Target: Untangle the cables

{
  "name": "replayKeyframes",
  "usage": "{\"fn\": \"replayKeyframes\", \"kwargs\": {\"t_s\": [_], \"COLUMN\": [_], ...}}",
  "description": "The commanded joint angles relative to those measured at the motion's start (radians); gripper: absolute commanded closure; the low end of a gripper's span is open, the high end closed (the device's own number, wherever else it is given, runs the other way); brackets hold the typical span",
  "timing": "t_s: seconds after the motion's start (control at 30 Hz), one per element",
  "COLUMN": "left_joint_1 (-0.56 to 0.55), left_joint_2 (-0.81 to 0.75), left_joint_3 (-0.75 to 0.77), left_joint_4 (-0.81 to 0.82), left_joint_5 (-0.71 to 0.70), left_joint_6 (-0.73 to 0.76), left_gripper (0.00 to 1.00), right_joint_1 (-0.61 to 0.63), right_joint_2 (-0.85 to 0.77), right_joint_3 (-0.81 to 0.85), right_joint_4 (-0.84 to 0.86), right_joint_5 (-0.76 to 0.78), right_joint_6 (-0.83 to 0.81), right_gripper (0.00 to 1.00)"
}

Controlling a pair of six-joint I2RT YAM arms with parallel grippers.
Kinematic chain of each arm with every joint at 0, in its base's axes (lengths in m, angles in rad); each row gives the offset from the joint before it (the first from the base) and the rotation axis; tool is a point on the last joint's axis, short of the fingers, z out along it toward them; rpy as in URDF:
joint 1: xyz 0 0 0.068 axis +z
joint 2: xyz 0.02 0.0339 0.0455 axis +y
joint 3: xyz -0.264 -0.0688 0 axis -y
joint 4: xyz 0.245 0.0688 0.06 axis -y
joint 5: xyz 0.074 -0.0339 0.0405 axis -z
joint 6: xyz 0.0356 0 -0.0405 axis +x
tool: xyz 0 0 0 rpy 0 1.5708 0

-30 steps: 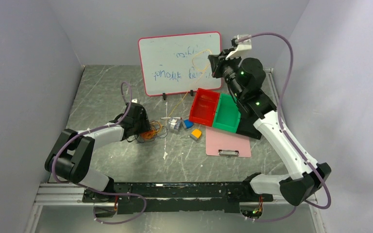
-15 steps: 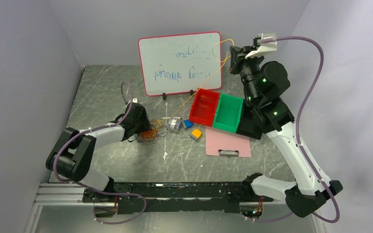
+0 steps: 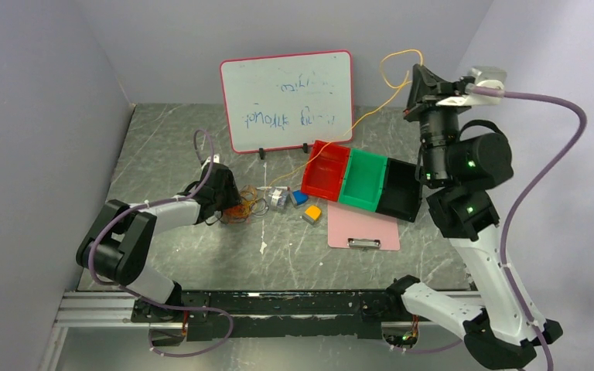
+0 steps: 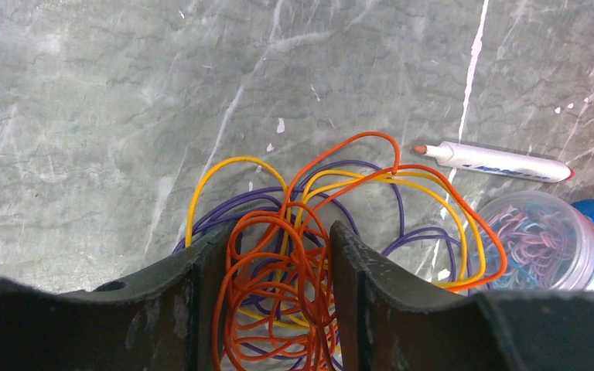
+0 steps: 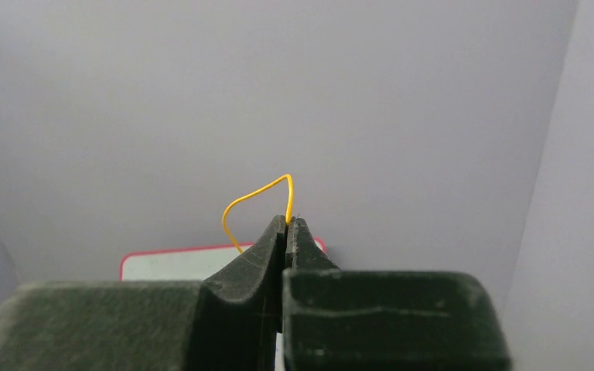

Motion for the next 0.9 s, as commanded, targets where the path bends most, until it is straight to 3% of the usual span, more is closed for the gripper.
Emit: {"fn": "replayKeyframes", "kwargs": {"t_s": [0.0, 0.3, 0.57, 0.7, 0.87], "left_joint_1": [-0.012, -0.012, -0.013, -0.013, -0.013], "left_joint_2": [0.059, 0.084, 0.104, 0.093, 0.034], "left_joint_3": [-0.042, -0.040, -0.025, 0.004, 0.041], "left_joint_4": [-0.089, -0.079, -0.088, -0.117, -0.152], "left_joint_5": [-0.012, -0.011, -0.018, -0.031, -0.061], "left_joint_6": [0.002, -0.005, -0.020, -0.023, -0.007], "left_gripper": [0.48, 0.54, 0.79, 0.79, 0.71], "right_joint_1": [-0.007, -0.007, -0.008, -0.007, -0.007], "right_joint_2": [-0.047, -0.119, -0.148, -0.131, -0.115], "right_joint_3": [-0.026, -0.061, -0.058, -0.045, -0.041], "right_joint_4": [0.108, 0.198, 0.217, 0.171, 0.131], "right_joint_5": [0.041, 0.006, -0.013, -0.056, -0.089], "right_joint_6": [-0.060, -0.114, -0.140, -0.138, -0.131], "right_gripper": [1.00, 1.00, 1.00, 1.00, 1.00]}}
